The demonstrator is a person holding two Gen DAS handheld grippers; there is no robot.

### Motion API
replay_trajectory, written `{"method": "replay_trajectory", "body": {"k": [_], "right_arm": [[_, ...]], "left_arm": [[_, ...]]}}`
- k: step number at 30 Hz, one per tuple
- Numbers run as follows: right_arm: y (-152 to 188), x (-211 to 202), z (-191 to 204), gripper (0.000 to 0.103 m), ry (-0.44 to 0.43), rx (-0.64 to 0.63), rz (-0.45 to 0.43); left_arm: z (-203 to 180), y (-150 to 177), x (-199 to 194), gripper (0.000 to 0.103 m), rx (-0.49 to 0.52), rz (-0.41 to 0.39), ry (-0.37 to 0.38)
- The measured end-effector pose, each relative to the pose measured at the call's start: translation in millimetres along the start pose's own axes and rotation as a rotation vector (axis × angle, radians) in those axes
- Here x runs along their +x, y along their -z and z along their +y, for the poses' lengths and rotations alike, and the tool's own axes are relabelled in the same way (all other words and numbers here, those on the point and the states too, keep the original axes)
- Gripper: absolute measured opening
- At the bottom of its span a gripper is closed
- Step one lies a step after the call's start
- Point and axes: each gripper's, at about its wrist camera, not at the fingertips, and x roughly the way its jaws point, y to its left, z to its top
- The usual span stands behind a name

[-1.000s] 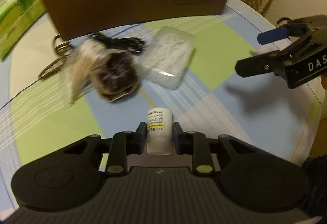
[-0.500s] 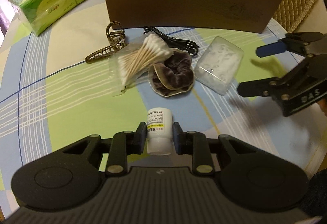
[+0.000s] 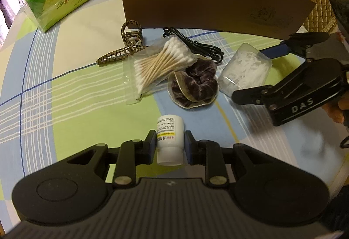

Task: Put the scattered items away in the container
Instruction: 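Grasp the clear floss-pick box with the right tool while the left tool lifts the bottle, then carry the pill bottle and floss box over the brown box with both tools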

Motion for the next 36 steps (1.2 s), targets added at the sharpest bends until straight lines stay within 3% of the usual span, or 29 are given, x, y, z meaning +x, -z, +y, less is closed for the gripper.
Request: {"method": "replay_trajectory", "body": {"k": [1,3,15,25,36], "right_arm": [[0.5,1.0,0.4,0.103,0.006,-0.012,-0.001],[2.1,0.3,2.6,0.088,0.015,-0.050,-0.003],[26.1,-37.9,6.7,0.088,0.047,-0.023,-0.027],[49.6,-75.6,6.9,0.088,0.031,0.091,-0.035],[46.3,-105.6,3.9,0.088,0.011,0.137,-0.099]], "left_arm": [[-0.5,0.1,0.0,0.022,0.002,0.000,0.000],[-1.5,0.2,0.1,0.022,0.003,0.001,-0.002],[-2.3,3.5,-9.1,0.022,-0.006,-0.011,-0.007],[-11.2,0.1,-31.8,0.022,0.001,-0.055,0.022],[-22.7,-13.7,-55.5,0.022,0.018,-0.122,0.060]]}}
